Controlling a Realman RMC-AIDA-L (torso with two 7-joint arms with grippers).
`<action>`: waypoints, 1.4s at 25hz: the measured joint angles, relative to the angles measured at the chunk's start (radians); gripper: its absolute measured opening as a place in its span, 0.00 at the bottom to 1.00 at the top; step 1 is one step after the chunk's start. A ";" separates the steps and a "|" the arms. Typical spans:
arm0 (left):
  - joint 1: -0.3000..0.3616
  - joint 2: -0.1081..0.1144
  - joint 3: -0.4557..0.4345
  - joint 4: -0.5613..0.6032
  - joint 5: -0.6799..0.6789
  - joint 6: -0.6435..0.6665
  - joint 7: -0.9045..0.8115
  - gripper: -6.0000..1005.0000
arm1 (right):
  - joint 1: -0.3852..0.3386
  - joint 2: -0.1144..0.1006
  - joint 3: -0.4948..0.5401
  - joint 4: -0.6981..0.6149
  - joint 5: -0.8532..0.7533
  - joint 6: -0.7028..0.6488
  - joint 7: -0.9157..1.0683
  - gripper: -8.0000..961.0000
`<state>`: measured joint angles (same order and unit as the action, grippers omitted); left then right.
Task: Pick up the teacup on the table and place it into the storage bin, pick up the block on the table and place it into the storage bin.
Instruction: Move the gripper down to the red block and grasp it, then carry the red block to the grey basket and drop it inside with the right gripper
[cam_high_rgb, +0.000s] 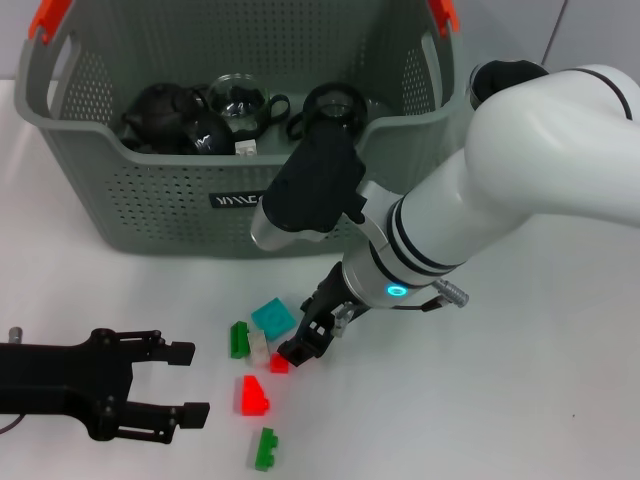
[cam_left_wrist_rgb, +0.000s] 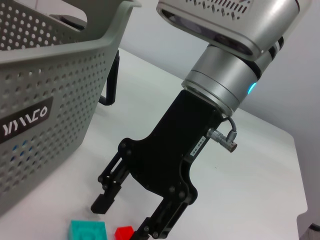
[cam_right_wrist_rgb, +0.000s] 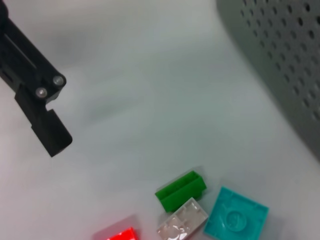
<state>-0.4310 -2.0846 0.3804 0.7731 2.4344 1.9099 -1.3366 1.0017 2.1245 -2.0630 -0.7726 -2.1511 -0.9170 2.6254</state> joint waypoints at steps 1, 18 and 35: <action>0.000 0.000 0.000 0.000 0.000 0.000 0.000 0.84 | 0.000 0.000 -0.002 -0.001 0.000 -0.001 0.000 0.60; 0.000 0.000 0.000 0.000 0.000 0.001 0.002 0.84 | 0.002 0.000 -0.009 -0.005 0.005 -0.020 -0.004 0.51; 0.000 0.000 0.000 0.000 0.000 0.000 0.002 0.84 | 0.009 0.000 -0.015 -0.019 -0.001 -0.049 -0.017 0.22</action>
<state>-0.4310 -2.0846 0.3804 0.7731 2.4344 1.9099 -1.3345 1.0110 2.1245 -2.0785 -0.7920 -2.1519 -0.9656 2.6089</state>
